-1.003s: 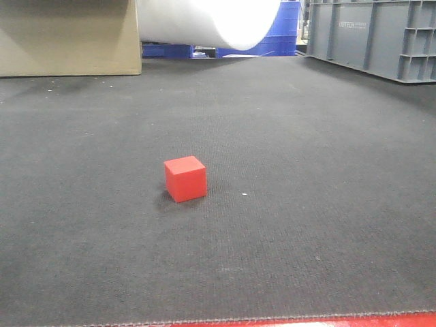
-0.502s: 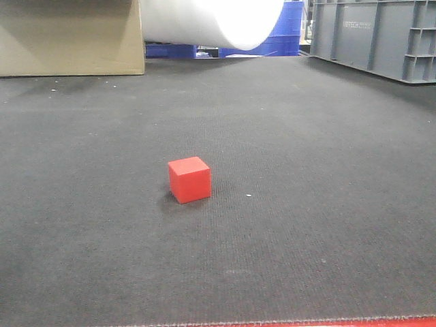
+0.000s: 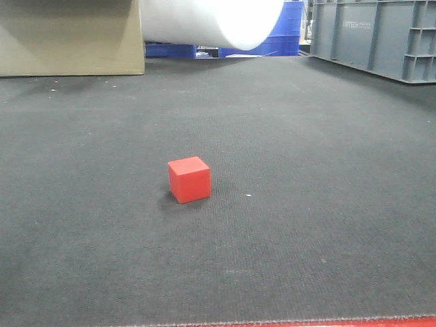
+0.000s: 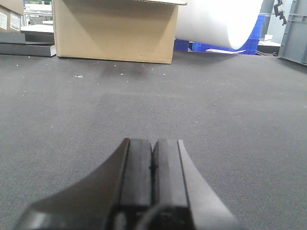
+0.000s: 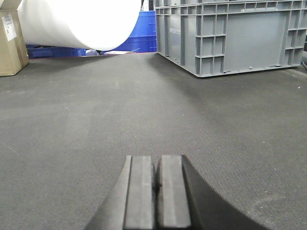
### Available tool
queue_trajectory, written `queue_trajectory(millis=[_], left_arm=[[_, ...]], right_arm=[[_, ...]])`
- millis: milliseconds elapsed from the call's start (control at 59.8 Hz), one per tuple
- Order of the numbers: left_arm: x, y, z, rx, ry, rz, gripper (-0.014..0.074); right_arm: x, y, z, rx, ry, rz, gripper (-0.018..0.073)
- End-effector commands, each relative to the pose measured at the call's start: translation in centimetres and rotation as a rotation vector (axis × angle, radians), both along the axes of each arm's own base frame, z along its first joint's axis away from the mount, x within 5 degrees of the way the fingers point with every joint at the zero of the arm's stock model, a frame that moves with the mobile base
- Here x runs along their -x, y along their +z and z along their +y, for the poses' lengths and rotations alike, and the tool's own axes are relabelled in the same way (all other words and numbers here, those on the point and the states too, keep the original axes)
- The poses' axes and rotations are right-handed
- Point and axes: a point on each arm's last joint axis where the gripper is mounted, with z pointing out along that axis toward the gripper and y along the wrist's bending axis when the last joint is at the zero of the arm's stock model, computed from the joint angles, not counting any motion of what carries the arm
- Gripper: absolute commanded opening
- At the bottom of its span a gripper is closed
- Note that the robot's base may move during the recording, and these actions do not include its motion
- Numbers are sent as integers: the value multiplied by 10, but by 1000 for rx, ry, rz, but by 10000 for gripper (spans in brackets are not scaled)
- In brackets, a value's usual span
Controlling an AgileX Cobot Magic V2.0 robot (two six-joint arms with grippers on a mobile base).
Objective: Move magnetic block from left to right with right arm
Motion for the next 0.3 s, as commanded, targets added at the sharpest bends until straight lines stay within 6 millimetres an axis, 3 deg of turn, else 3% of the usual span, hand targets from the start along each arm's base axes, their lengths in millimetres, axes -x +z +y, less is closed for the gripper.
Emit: queue_trajectory(millis=[0, 284], left_arm=[[1, 6, 0, 12, 1, -94, -116], [1, 6, 0, 12, 1, -94, -116]], right_arm=[[3, 11, -1, 20, -14, -117, 76], [3, 11, -1, 20, -14, -117, 76]])
